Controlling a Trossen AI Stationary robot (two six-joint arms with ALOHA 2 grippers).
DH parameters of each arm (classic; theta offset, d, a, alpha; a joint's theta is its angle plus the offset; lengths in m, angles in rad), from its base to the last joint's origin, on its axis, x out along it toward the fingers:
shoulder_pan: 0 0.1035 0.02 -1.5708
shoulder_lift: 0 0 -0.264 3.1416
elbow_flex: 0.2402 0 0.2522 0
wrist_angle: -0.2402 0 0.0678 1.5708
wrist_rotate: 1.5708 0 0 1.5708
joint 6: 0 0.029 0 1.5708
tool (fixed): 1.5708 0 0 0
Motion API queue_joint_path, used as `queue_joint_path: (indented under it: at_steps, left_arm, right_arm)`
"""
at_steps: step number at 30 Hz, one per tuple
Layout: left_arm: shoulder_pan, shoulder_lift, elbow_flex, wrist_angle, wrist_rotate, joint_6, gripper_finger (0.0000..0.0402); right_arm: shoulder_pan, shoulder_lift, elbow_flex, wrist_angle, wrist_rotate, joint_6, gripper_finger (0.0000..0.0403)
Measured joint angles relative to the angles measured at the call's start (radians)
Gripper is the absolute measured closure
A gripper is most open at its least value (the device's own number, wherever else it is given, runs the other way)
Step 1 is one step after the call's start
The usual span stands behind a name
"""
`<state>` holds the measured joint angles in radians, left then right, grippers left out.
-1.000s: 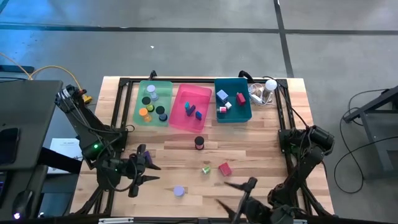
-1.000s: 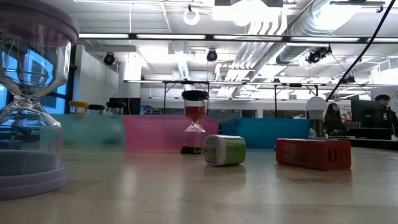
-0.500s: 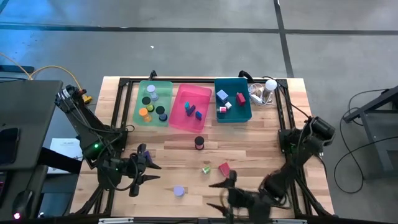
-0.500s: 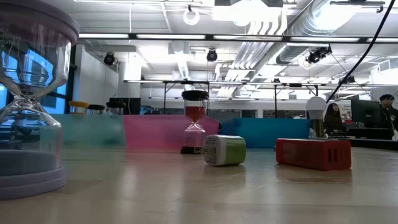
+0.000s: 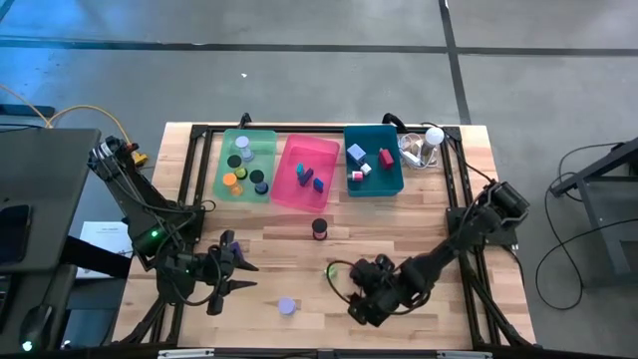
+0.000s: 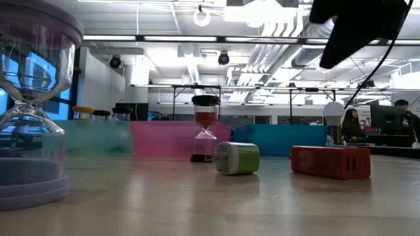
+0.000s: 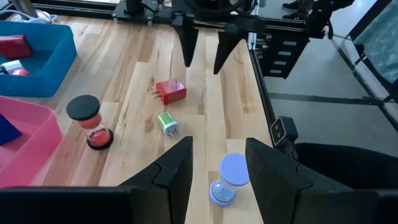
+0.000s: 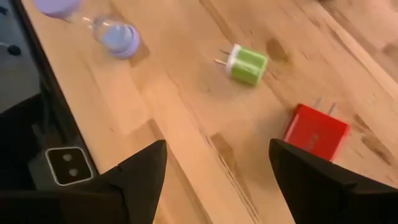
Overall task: Pick & Place Office items
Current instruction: Put the red charger adapter into the blue bin
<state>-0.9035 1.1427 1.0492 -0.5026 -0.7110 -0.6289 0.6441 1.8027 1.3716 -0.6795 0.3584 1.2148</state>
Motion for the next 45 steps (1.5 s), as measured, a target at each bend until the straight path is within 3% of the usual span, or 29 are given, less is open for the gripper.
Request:
queue_joint_path:
  at_steps: [16, 25, 31, 37, 45]
  left_arm:
    - [0.000, 0.000, 0.000, -0.023, 0.000, 0.001, 0.0258]
    - [0.000, 0.000, 0.000, -0.023, 0.000, 0.000, 0.0258]
    - [0.000, 0.000, 0.000, -0.023, 0.000, 0.000, 0.0258]
    - [0.000, 0.000, 0.000, -0.024, 0.000, 0.000, 0.0258]
    - [0.000, 0.000, 0.000, -0.038, 0.000, 0.000, 0.0258]
  right_arm:
    - [-0.005, 0.000, 0.000, 0.058, 0.111, -0.068, 0.0127]
    - [-0.005, 0.019, -0.001, 0.080, 0.029, -0.169, 0.0050]
    - [-0.022, 0.023, -0.032, 0.055, 0.060, -0.084, 0.0026]
    - [-0.050, 0.023, -0.108, -0.002, 0.027, 0.075, 0.0027]
    - [-0.068, 0.023, -0.144, -0.001, 0.009, 0.143, 0.0028]
